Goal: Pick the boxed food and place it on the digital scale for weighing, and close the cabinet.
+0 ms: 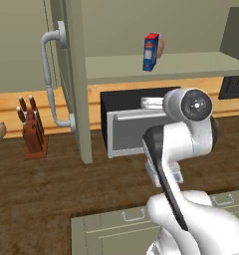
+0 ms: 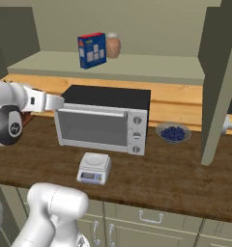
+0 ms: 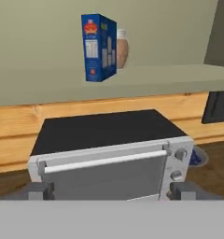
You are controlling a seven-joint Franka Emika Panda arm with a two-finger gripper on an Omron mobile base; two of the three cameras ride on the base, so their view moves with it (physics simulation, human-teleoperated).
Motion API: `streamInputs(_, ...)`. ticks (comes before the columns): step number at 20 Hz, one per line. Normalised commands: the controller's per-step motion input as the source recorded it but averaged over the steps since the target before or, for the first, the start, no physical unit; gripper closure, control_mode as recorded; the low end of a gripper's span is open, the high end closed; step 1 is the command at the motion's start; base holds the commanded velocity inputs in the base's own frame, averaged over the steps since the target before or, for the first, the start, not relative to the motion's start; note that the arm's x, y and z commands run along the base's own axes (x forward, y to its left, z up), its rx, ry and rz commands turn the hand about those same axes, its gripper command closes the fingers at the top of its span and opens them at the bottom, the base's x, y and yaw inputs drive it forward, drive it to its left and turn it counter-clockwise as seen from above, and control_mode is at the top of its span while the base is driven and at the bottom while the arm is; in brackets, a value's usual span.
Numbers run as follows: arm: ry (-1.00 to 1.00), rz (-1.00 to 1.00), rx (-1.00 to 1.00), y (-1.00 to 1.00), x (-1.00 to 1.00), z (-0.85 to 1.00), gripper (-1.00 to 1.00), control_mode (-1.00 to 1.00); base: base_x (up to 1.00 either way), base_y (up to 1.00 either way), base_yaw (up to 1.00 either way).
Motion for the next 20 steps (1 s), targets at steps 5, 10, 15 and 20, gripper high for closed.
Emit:
streamInputs(5,-0.3,-0.44,-0.02,0.46,0.02,0.53,-1.0,-1.0,0.0,0.0,0.0)
streamInputs(10,-0.28,-0.24,0.0,0.0,0.14,0.43,-1.0,-1.0,0.0,0.0,0.0)
streamInputs(15,-0.32,-0.12,0.0,-0.04,0.08,0.49,-1.0,-1.0,0.0,0.0,0.0)
streamInputs(20,-0.01,-0.05,0.0,0.0,0.07,0.11,-1.0,-1.0,0.0,0.0,0.0)
